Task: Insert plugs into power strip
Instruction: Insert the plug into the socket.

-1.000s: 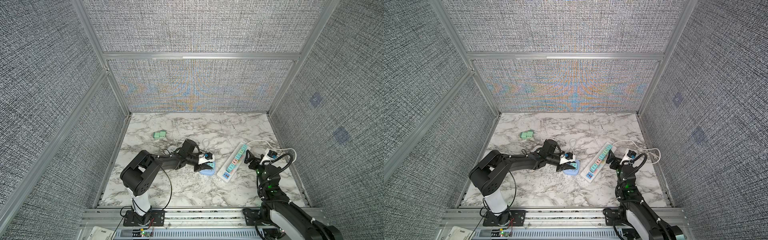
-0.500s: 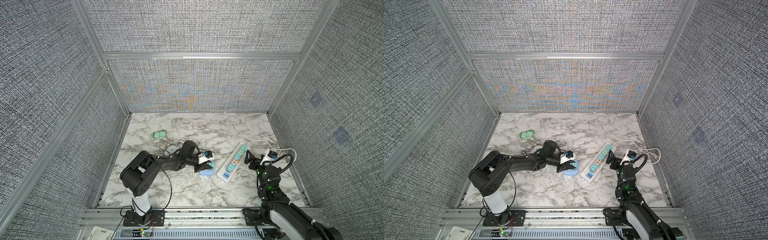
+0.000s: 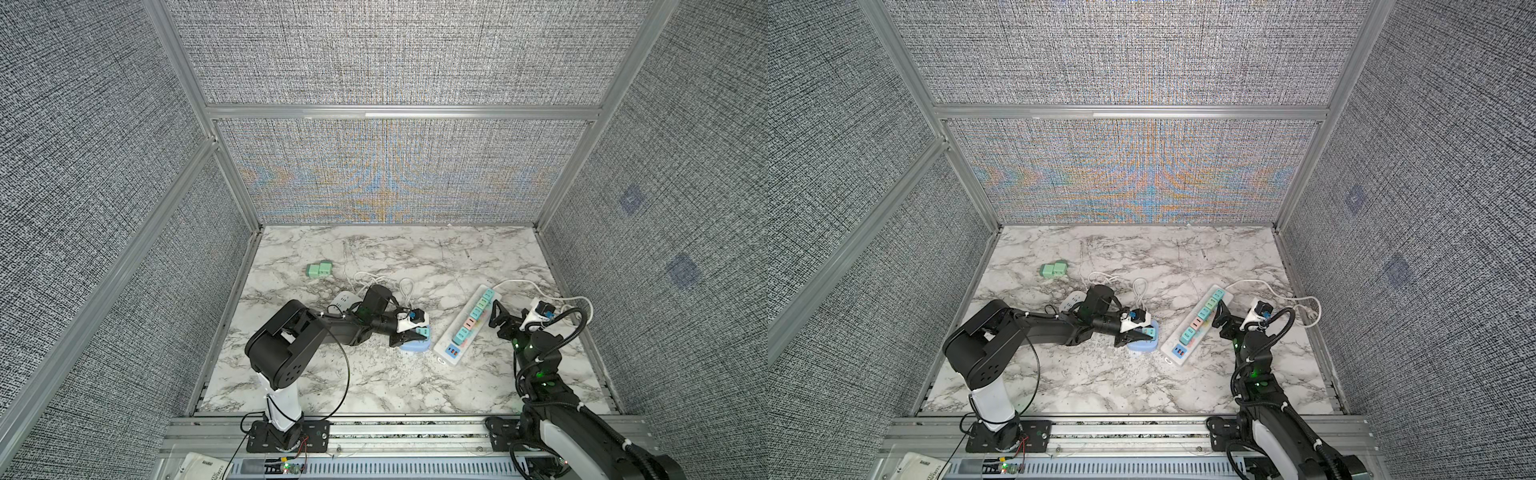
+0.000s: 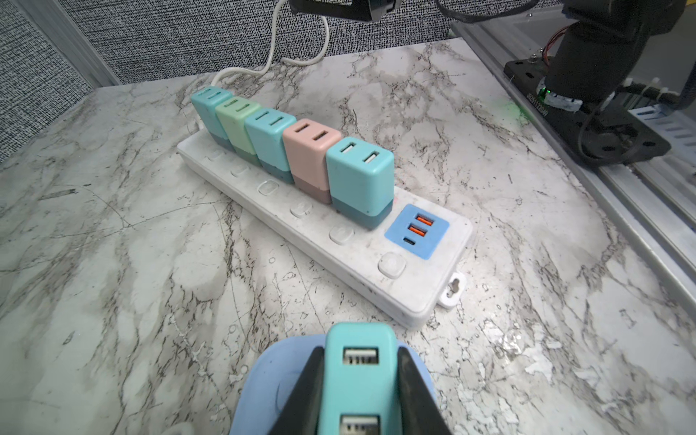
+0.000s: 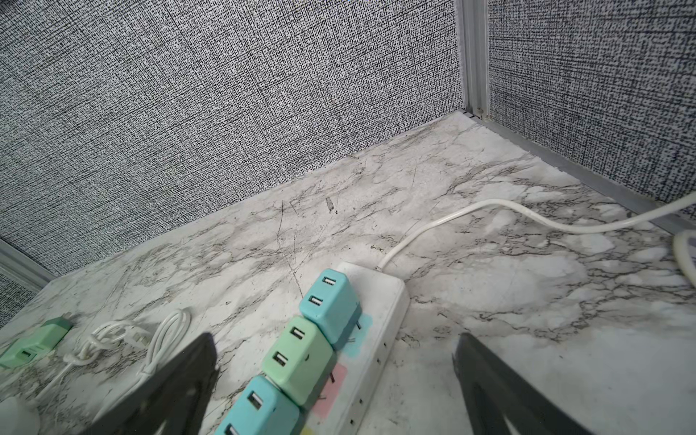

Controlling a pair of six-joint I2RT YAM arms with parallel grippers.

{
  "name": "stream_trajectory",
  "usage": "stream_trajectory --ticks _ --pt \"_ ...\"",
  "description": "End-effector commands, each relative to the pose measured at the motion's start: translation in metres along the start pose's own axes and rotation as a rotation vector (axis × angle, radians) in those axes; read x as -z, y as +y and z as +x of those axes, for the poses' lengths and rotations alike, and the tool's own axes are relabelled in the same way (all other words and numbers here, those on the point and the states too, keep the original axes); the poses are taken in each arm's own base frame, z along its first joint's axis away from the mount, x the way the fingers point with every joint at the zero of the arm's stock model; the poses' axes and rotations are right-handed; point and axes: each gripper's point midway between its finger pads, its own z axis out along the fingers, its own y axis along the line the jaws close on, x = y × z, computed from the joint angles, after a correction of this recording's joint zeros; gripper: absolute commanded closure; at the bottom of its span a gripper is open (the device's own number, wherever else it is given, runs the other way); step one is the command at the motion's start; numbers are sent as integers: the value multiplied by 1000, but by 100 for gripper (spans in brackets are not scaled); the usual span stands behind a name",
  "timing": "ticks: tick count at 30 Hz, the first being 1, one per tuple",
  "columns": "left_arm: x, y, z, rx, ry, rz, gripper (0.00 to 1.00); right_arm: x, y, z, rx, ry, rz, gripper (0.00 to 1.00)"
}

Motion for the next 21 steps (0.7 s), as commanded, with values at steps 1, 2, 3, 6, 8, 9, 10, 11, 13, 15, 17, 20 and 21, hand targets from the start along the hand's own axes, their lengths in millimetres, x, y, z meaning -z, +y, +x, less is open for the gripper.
stream_trajectory --ticks 1,2,3,6,8,9,10,11,13,15,17,20,21 --pt "4 -14 30 93 134 17 100 0 2 -2 -5 -9 -6 0" --pt "6 -12 25 83 129 5 100 -1 2 -2 -5 -6 -6 0" --pt "9 -9 19 73 124 -12 92 -1 2 -2 -6 -8 -5 1" --pt "19 4 -2 39 103 -79 1 -1 1 -2 -5 -6 -3 0" --pt "28 14 -19 15 85 -136 1 -1 1 -2 -5 -6 -2 1" --pt "34 20 -29 1 72 -174 1 -1 1 -2 -5 -7 -1 0" --pt "42 26 -41 -8 57 -223 1 -1 1 -2 -6 -6 -1 1" --pt "50 32 -50 -20 39 -276 1 -1 2 -3 -6 -7 -2 1" --pt "74 45 -74 -33 -19 -415 1 -1 1 -2 -5 -5 -1 0" --pt "98 47 -94 -60 -87 -519 1 -2 1 -2 -5 -3 -1 1" --pt "124 54 -107 -4 -170 -652 1 -2 1 -2 -5 -3 -1 0" --pt "156 56 -117 71 -263 -779 1 -1 1 -2 -5 -3 -1 1" --pt "162 54 -118 89 -277 -799 1 -1 1 -2 -5 -3 -2 1"
